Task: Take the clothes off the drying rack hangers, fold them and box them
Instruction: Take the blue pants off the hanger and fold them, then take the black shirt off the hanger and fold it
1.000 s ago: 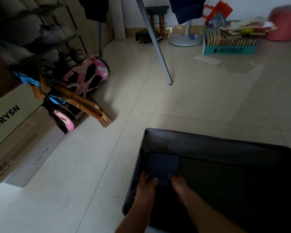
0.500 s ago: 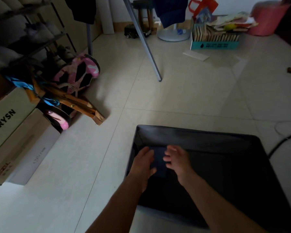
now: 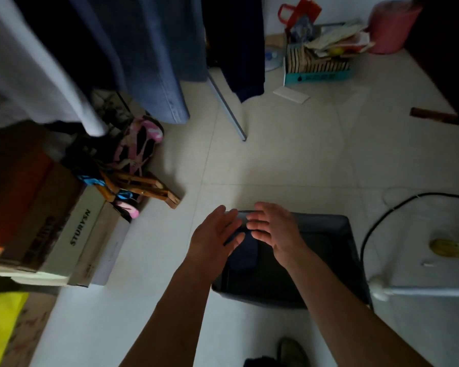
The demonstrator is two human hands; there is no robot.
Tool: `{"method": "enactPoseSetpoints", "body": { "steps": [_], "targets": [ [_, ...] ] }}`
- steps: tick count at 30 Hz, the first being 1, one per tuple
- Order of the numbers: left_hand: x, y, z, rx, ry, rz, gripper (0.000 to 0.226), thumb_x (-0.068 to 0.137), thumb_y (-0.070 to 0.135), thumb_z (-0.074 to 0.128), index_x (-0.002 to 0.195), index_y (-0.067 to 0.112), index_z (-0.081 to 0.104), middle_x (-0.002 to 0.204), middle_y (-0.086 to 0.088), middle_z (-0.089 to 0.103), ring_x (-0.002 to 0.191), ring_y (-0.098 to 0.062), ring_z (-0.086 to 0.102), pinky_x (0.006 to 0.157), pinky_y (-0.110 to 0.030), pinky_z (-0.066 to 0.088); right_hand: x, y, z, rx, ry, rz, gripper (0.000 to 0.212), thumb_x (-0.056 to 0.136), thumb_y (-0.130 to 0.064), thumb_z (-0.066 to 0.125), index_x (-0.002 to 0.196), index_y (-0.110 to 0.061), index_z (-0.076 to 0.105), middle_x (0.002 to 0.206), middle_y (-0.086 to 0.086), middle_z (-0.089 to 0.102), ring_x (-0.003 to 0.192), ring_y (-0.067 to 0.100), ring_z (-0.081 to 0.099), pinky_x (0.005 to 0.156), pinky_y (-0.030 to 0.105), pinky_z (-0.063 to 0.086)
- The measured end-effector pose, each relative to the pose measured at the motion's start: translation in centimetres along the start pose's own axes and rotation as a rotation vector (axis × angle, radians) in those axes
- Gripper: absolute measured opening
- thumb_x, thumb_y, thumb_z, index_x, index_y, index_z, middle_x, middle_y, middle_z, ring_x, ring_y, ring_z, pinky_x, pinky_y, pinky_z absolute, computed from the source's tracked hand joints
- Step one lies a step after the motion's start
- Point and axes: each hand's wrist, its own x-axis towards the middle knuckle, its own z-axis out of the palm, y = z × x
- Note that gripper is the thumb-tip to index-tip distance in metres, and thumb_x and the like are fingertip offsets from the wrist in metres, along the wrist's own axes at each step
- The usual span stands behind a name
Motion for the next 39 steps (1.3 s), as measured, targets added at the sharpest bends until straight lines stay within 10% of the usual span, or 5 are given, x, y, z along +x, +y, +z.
{"method": "enactPoseSetpoints", "body": {
  "steps": [20, 39],
  "targets": [
    [-31.6, 24.8, 11.1, -0.002, -0.208, 0.196, 0.037, 0.102, 0.027, 0.045, 0.137, 0.015, 0.051, 0.116, -0.003, 0.072, 0.109, -0.020, 0.066, 0.087, -0.037, 0.052, -32.2, -27.3, 7.3, -0.097, -0.204, -0.317, 0.021, 0.099, -0.022, 0.049, 0.107, -0.014, 0.066, 0.087, 0.006, 0.074, 0.078, 0.022, 0.070, 0.077, 0.035, 0.055],
    [-49.3, 31.1, 13.4, -0.121, 0.118, 0.724, 0.028, 0.099, 0.031, 0.046, 0.123, 0.020, 0.057, 0.121, -0.004, 0.069, 0.108, -0.020, 0.067, 0.099, -0.039, 0.049, -42.3, -37.9, 14.5, -0.308, -0.948, -0.519, 0.022, 0.101, -0.018, 0.046, 0.096, -0.015, 0.067, 0.073, 0.004, 0.068, 0.063, 0.018, 0.064, 0.056, 0.026, 0.050]
  ]
}}
